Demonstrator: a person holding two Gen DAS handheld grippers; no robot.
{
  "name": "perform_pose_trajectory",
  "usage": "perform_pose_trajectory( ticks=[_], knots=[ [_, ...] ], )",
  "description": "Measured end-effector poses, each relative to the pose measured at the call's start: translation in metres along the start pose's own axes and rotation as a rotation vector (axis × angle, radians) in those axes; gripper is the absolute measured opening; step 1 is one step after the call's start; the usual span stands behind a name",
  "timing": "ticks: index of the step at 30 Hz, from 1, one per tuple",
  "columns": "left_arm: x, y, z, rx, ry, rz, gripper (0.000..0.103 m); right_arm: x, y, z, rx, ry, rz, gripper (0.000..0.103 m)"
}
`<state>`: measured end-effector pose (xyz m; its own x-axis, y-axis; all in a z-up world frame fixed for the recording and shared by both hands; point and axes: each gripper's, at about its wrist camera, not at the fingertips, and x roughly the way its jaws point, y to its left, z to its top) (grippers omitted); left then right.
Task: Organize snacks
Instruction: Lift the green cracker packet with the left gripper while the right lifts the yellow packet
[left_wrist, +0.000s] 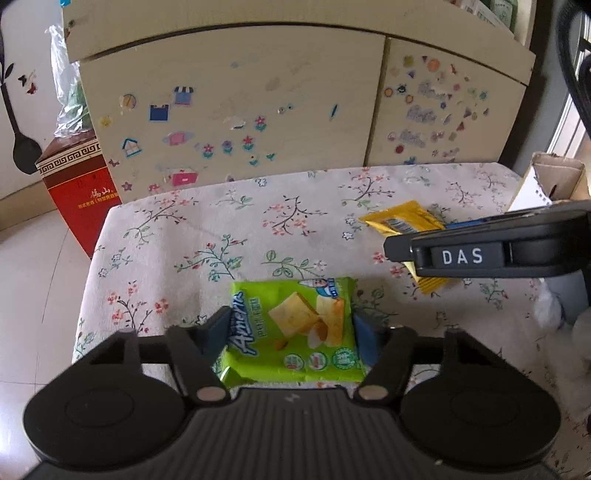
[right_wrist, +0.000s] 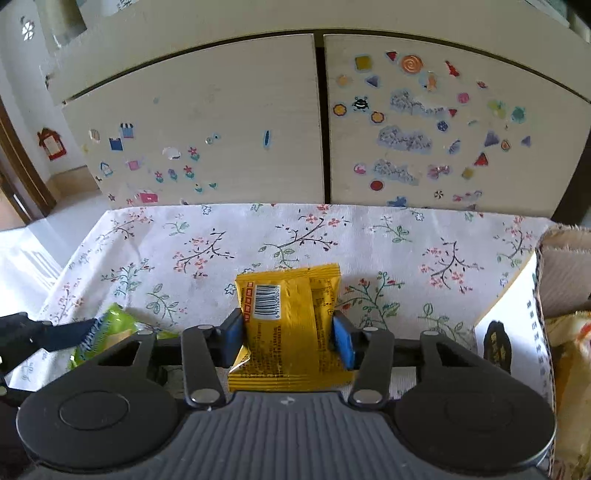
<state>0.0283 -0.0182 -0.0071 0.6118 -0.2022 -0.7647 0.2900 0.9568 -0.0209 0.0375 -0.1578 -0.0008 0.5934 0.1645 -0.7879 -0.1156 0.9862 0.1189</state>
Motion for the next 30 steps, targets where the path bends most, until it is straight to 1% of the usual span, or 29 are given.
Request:
perform_pose_trajectory(
  ticks=[2, 8, 15, 21, 25, 30],
  knots=[
    [-0.002, -0.001, 0.000, -0.008, 0.003, -0.009, 0.059, -0.004, 0.000, 0.000, 0.013, 0.005, -0.007, 0.055],
    [-0.012, 0.000, -0.002, -0.038, 0.008, -0.022, 0.058, -0.028, -0.001, 0.001, 0.069, -0.008, -0.003, 0.055],
    [-0.049, -0.003, 0.004, -0.055, -0.044, -0.032, 0.058, -0.078, 0.003, 0.000, 0.092, -0.046, -0.011, 0.055],
    [-0.083, -0.009, 0.007, -0.065, -0.082, -0.056, 0.058, -0.124, 0.008, -0.010, 0.091, -0.084, -0.035, 0.055],
    [-0.099, -0.020, 0.007, -0.045, -0.109, -0.073, 0.058, -0.149, 0.003, -0.019, 0.115, -0.106, -0.043, 0.055],
    [-0.111, -0.034, 0.008, -0.035, -0.126, -0.097, 0.058, -0.178, -0.006, -0.028, 0.154, -0.144, -0.055, 0.055]
  ],
)
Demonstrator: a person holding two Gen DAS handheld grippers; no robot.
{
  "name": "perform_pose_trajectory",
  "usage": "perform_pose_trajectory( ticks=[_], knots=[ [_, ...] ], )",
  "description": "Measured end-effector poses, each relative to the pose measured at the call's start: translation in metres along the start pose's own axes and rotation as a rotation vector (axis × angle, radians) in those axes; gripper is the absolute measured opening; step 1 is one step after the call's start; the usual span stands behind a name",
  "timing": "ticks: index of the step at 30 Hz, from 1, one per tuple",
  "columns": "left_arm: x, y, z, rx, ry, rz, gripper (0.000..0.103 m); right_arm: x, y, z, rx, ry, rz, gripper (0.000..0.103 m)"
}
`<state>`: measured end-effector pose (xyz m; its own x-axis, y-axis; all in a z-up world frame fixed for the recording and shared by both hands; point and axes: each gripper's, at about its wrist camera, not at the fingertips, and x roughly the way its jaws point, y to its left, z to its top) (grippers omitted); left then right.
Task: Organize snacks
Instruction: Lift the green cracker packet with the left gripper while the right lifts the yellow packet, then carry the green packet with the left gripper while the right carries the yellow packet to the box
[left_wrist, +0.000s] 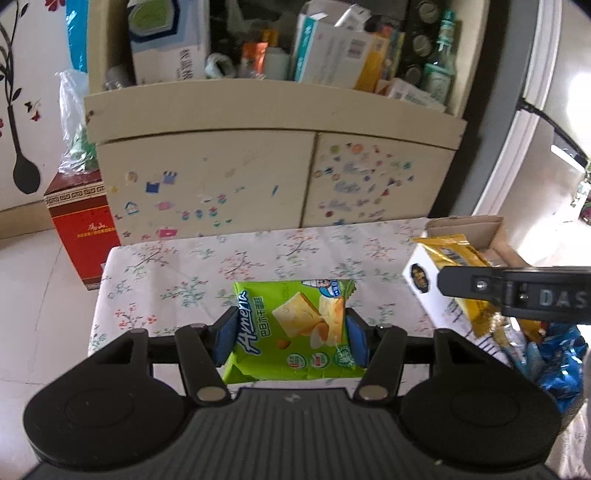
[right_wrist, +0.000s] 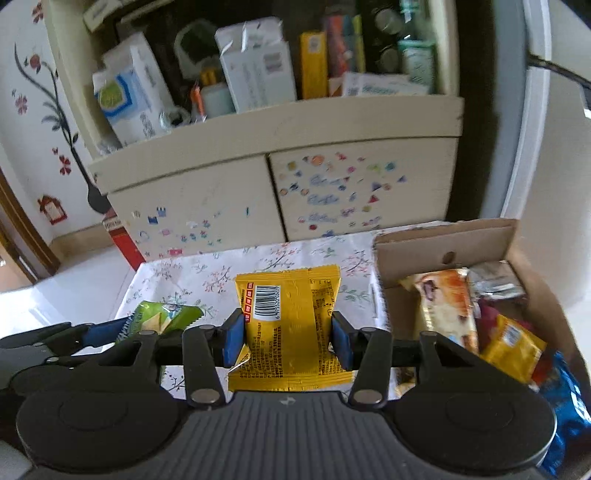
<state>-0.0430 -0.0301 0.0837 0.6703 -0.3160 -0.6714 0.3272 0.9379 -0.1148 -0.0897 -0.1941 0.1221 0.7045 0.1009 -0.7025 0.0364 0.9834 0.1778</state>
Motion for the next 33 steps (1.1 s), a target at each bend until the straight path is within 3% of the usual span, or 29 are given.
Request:
perform_pose_trajectory(
  ticks=[18, 33],
  knots=[
    [-0.013, -0.035, 0.004, 0.031, -0.058, -0.063, 0.058, -0.056, -0.051, 0.003, 0.097, -0.143, -0.048, 0.055],
    [-0.016, -0.080, 0.000, 0.084, -0.064, -0.204, 0.058, -0.086, -0.119, -0.007, 0.299, -0.204, -0.159, 0.055]
  ],
)
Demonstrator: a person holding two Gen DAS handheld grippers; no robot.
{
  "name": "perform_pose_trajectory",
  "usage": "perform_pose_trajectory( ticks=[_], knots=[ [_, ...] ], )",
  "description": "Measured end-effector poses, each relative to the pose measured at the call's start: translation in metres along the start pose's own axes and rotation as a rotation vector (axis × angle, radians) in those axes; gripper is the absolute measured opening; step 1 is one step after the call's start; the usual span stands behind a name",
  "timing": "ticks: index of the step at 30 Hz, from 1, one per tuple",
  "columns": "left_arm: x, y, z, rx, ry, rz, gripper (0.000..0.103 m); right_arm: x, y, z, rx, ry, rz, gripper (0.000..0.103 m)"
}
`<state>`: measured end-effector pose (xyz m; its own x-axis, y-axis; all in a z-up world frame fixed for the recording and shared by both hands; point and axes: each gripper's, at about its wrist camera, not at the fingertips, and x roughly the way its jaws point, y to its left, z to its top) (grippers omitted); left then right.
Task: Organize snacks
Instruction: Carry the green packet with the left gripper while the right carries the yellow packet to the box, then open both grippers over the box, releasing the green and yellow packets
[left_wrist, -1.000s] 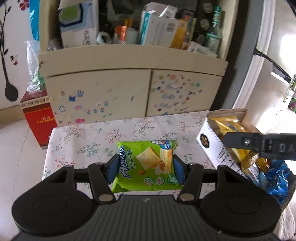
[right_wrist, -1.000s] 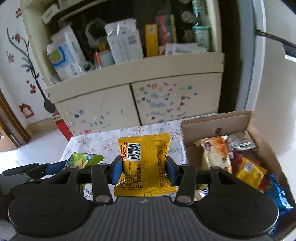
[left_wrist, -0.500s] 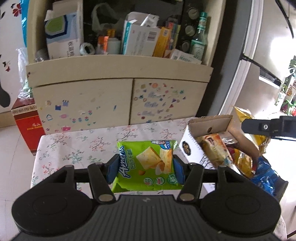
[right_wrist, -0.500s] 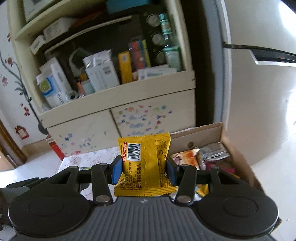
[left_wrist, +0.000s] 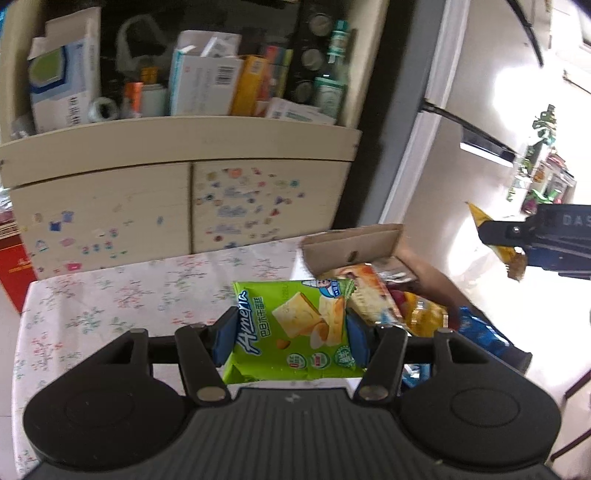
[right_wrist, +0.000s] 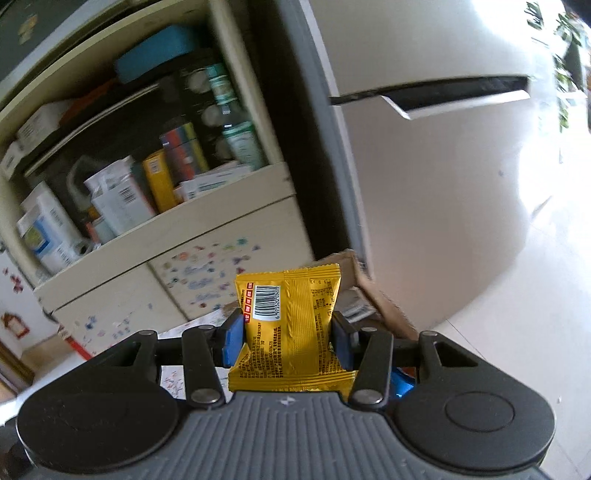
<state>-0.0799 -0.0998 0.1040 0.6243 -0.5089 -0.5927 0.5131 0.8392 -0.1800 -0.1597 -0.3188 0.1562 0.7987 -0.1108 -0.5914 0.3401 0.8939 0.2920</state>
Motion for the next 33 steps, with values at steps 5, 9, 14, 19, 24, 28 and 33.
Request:
perform_pose_trajectory(
  ticks=[5, 9, 14, 19, 24, 28, 33],
  knots=[
    [0.006, -0.016, -0.002, 0.007, 0.014, -0.060, 0.058, 0.000, -0.018, 0.000, 0.074, 0.016, -0.013, 0.055],
    [0.016, -0.031, -0.002, 0.013, 0.027, -0.089, 0.058, -0.003, -0.028, 0.002, 0.105, 0.011, -0.029, 0.055],
    [0.032, -0.054, 0.002, 0.017, 0.038, -0.118, 0.058, -0.001, -0.035, 0.004, 0.132, 0.021, -0.029, 0.055],
    [0.053, -0.077, 0.010, -0.007, 0.063, -0.142, 0.058, 0.005, -0.040, 0.008, 0.177, 0.033, -0.013, 0.055],
    [0.072, -0.096, 0.016, 0.027, 0.092, -0.100, 0.060, 0.012, -0.045, 0.012, 0.206, 0.038, -0.008, 0.059],
    [0.075, -0.106, 0.019, 0.036, 0.108, -0.031, 0.077, 0.013, -0.052, 0.012, 0.259, 0.044, 0.006, 0.067],
    [0.059, -0.117, 0.021, 0.043, 0.092, 0.014, 0.094, 0.000, -0.062, 0.014, 0.298, 0.015, 0.017, 0.079]
  ],
)
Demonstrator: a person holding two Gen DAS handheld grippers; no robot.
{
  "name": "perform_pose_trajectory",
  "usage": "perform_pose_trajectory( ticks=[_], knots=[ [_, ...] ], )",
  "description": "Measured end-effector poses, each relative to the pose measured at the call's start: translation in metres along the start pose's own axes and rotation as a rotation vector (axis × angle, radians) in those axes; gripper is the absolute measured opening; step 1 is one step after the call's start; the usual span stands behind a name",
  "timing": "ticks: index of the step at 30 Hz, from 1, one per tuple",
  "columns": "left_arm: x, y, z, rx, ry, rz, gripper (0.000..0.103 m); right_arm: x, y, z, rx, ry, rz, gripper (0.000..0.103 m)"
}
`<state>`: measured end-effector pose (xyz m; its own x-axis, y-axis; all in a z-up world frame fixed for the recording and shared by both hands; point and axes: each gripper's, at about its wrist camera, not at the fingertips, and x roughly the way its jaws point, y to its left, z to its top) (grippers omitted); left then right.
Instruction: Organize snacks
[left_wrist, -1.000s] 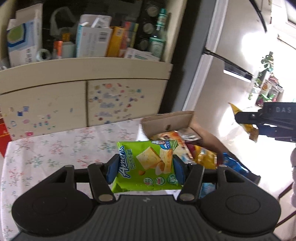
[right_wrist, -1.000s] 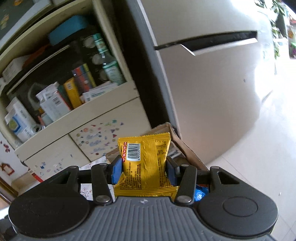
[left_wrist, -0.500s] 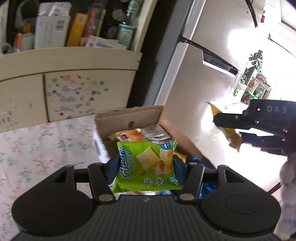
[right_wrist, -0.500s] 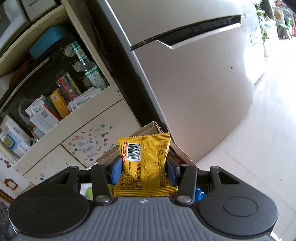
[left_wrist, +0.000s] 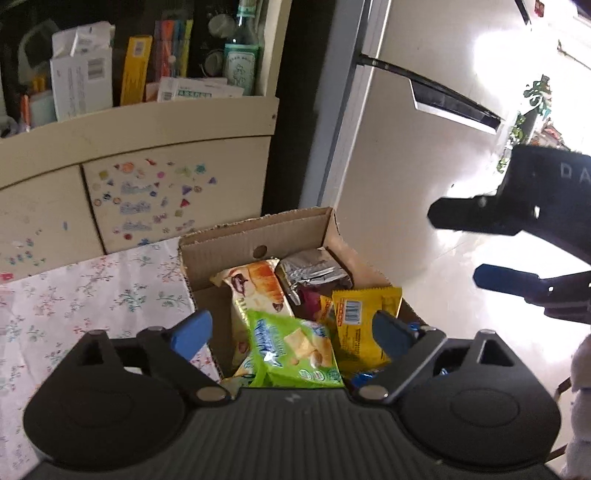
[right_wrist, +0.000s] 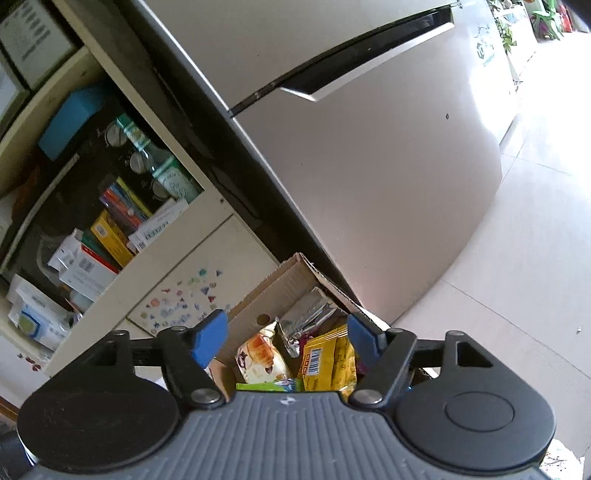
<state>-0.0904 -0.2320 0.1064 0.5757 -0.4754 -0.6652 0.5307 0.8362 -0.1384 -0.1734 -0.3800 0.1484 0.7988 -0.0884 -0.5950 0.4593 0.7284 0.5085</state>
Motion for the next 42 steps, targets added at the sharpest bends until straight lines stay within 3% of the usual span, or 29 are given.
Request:
perform_pose_trajectory(
  ticks=[8, 18, 35, 42],
  knots=[
    [-0.028, -0.001, -0.007, -0.036, 0.017, 0.052, 0.095, -0.006, -0.005, -0.001, -0.007, 0.025, 0.000, 0.089],
    [-0.045, -0.001, -0.022, -0.035, 0.074, 0.171, 0.095, -0.020, -0.003, -0.016, -0.132, 0.042, -0.085, 0.097],
    [-0.057, -0.004, -0.027, -0.035, 0.107, 0.264, 0.098, -0.042, -0.007, -0.032, -0.241, 0.077, -0.172, 0.103],
    [-0.051, -0.007, -0.024, -0.028, 0.123, 0.293, 0.099, -0.035, -0.006, -0.036, -0.308, 0.101, -0.252, 0.103]
  ],
)
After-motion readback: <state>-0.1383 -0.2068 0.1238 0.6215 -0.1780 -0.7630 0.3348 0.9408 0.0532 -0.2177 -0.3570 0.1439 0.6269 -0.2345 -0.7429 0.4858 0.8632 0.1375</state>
